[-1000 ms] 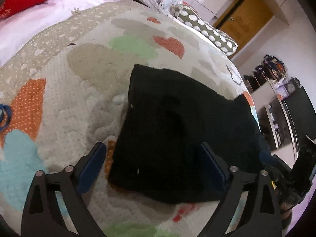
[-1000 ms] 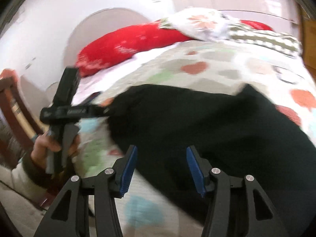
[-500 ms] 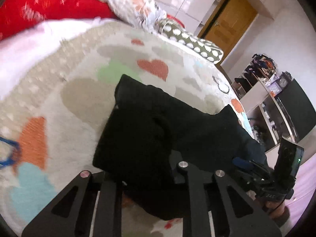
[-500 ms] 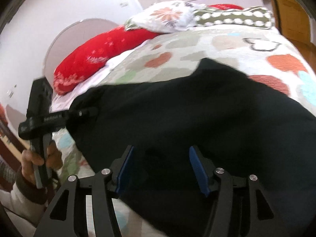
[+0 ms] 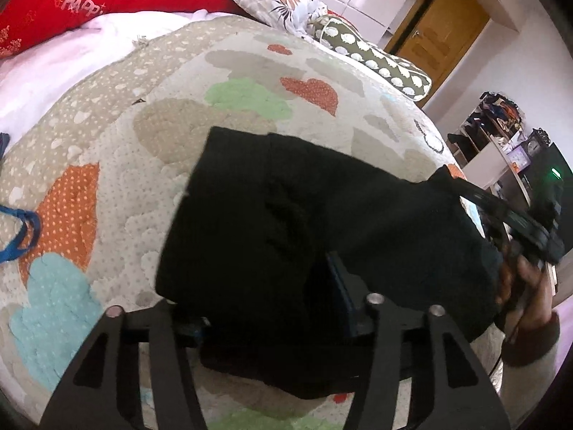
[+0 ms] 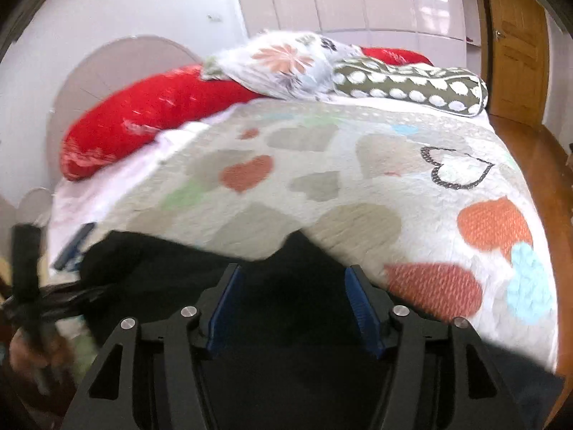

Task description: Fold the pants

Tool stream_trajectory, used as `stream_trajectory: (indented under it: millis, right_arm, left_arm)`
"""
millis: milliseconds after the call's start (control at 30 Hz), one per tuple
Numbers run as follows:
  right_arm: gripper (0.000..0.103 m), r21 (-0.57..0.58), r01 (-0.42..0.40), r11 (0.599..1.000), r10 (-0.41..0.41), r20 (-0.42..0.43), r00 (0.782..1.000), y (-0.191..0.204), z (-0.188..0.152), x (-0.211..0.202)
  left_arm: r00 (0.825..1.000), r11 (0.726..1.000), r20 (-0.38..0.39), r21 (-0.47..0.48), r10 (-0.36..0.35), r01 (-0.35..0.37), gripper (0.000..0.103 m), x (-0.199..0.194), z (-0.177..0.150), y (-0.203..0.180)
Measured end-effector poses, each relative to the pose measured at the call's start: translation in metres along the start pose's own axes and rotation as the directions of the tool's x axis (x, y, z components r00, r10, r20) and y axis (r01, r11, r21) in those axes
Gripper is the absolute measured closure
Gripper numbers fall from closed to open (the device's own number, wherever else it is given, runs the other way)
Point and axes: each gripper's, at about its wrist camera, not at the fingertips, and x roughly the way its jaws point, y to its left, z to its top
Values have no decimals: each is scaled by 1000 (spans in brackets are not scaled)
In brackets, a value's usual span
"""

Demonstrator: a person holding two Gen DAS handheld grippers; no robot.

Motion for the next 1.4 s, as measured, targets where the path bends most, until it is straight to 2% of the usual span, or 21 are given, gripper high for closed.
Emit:
stream_trajectory:
  millis: [33,67,100,200,300,333,367,433,533,600,667,733,800,933,1067,1267,1400]
  right_arm:
    - [51,12,-13,1000,14,-29,999,-4,2,12]
    - [83,22,-25,999,27,-64,998,-8,3,24]
    - [99,20,-27,999,28,-86,996,-10,3,31]
    - [99,-15,-14,1000,13,-65,998,-10,0,26]
    - [99,-18,36,999,-37,-35,999,-12,1,24]
    - [102,-27,85,996,-86,-39,996,-12,-1,31]
    - [102,-22,96,995,-97,-50,994,-15,-2,38]
    - [101,7,75,997,-75,-53,996,-19,-5,45]
    - [96,48,50,998,-49,-13,999,-24,-5,30]
    - [88,55,48,997,-49,2,999,-24,-4,14]
    - [69,52,48,998,-49,22,999,-21,-6,-5]
    - [61,48,30,998,-32,40,999,-18,-12,-23]
    - [58,37,18,999,-20,40,999,-12,-18,-35]
    - [58,22,6,1000,-7,23,1000,-2,-36,-47]
    - [57,-7,45,999,-45,-16,999,4,-56,-46]
    - [57,37,76,996,-74,-52,996,-12,-84,-54]
    - [57,71,104,992,-99,-70,993,-30,-102,-64]
  left_arm:
    - [1000,1000,4,10,6,-7,44,0,0,-2]
    - [1000,1000,3,20,11,-11,42,0,0,-4]
    - [1000,999,-1,28,14,-14,37,0,0,-5]
    - [1000,1000,0,19,19,-19,27,0,2,-3]
    - [999,999,24,-31,32,-31,25,-1,3,5]
    - [999,998,29,-42,45,-44,25,-2,3,7]
    - [998,997,33,-46,60,-59,25,-4,4,8]
    - [995,995,38,-34,97,-96,23,-9,4,7]
    - [986,988,63,-28,151,-150,22,-20,6,6]
    - [982,985,86,-32,170,-168,21,-28,8,6]
    - [978,983,99,-24,186,-185,21,-33,11,2]
    - [971,978,116,3,208,-210,21,-36,13,-5]
    - [967,974,127,35,219,-225,21,-39,14,-14]
    - [970,976,148,73,191,-204,21,-45,17,-34]
    - [970,973,168,121,176,-197,21,-46,19,-56]
    - [983,973,146,184,113,-139,21,-30,17,-90]
    - [993,975,101,204,65,-84,21,-8,11,-108]
